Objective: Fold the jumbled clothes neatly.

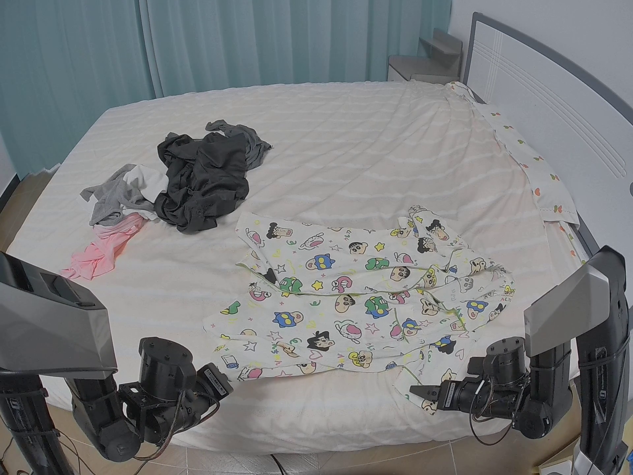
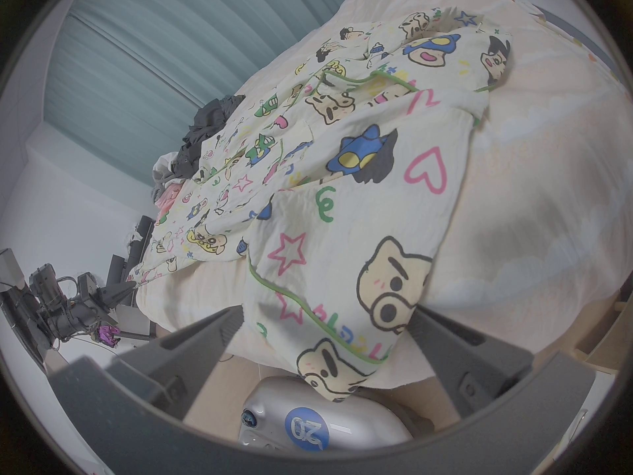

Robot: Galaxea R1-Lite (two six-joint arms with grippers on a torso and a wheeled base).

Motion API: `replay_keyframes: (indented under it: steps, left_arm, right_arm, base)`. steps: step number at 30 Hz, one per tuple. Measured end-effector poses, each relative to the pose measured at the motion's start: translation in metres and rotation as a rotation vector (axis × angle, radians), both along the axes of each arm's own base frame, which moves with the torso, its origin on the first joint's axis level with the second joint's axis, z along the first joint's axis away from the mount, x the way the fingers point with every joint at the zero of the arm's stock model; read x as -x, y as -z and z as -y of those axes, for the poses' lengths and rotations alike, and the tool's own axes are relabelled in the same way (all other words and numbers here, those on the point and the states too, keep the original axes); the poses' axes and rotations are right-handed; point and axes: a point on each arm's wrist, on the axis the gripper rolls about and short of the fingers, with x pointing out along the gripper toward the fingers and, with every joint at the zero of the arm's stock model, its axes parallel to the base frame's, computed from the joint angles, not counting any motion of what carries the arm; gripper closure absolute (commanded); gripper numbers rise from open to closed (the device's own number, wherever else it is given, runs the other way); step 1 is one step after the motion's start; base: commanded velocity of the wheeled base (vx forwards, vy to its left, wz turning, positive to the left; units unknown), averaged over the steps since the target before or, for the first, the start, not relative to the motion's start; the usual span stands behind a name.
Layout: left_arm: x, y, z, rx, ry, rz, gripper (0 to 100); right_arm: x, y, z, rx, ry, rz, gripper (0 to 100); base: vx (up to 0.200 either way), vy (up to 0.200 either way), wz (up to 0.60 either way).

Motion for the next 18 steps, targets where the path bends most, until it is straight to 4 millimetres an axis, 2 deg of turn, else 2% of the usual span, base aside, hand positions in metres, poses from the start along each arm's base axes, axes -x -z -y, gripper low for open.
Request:
replay_keyframes:
  steps: [7,18]
  left_arm:
    - [0.000,0.001,0.000,-0.006,-0.003,-0.004,100]
    - [-0.001,0.003,0.000,-0.005,-0.016,0.028,100]
  right_arm:
    - [0.002,-0.002,0.001,0.001,0.007,-0.001,100]
    - [0.018,-0.024,0.025,-0.039,0.030,-0.026,100]
  base:
    - [0.000,0.000,0.00]
    - [0.000,0.000,0.00]
